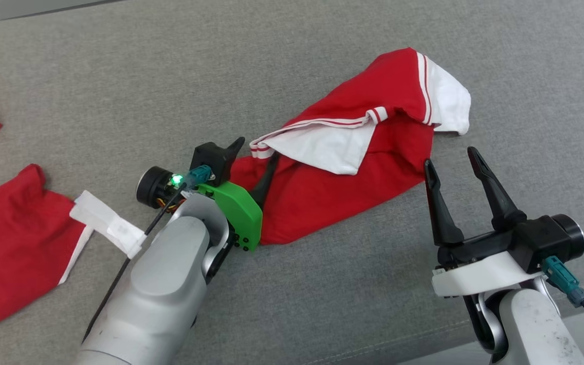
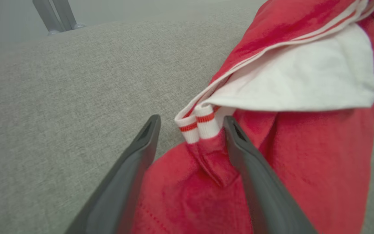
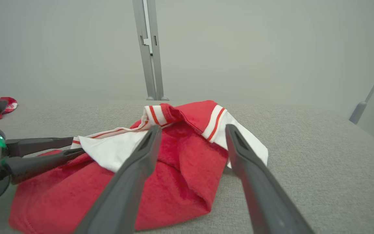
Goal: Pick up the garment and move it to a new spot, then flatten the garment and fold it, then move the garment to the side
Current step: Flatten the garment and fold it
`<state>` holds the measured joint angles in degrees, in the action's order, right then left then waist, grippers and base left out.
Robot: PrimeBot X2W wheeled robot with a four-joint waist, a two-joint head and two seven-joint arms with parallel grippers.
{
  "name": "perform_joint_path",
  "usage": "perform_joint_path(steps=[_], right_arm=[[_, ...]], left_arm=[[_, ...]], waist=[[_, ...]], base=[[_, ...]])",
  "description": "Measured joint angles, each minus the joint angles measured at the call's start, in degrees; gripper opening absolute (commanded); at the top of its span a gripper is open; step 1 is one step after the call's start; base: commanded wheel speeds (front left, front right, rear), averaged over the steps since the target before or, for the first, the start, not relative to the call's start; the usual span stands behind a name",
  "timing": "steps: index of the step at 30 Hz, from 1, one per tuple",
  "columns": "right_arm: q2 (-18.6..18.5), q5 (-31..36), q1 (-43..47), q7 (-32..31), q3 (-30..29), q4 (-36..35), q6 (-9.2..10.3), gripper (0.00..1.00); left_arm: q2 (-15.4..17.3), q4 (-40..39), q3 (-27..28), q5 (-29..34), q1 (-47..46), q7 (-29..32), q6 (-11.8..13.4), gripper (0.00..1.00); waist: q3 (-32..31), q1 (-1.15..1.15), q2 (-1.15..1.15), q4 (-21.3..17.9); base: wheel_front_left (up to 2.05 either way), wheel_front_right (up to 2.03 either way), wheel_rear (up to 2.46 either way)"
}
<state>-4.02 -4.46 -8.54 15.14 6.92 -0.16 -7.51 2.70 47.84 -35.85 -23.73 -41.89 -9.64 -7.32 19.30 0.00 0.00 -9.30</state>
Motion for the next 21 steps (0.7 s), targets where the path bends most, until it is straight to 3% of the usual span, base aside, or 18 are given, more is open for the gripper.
perform_joint_path(steps=[4,5,7,14,21], right_arm=[[0.32,-0.33,-0.07,0.00,0.23,0.07,0.00,1.00],[0.42,-0.45,-0.12,0.00,0.25,0.08,0.00,1.00],[0.58,-0.47,-0.29,0.00,0.23,0.09,0.00,1.00],[0.92,-0.46,-0.08,0.00,0.25,0.96,0.00,1.00],[1.09,-1.31,0.62,0.00,1.43,2.20,0.00,1.00]], left_arm=[[0.00,3.81,-0.26,-0.46,-2.26,0.10,-0.01,1.00],[0.03,4.59,-0.44,-0.60,-2.67,0.23,-0.05,0.87],[0.10,4.89,-2.00,-0.78,-3.36,-0.11,-0.07,0.00],[0.19,-2.34,-9.96,-5.38,-4.77,-0.12,-0.07,0.00],[0.42,-18.70,-19.46,-16.55,-11.63,11.41,-0.09,0.00]], waist=[[1.26,0.00,0.00,-1.82],[1.47,0.00,0.00,-2.22],[1.73,0.00,0.00,-2.87],[0.22,0.00,0.00,-4.05],[-3.30,0.00,0.00,-5.48]], base=[[0.00,0.00,0.00],[0.00,0.00,0.00],[0.00,0.00,0.00],[0.00,0.00,0.00],[0.00,0.00,0.00]])
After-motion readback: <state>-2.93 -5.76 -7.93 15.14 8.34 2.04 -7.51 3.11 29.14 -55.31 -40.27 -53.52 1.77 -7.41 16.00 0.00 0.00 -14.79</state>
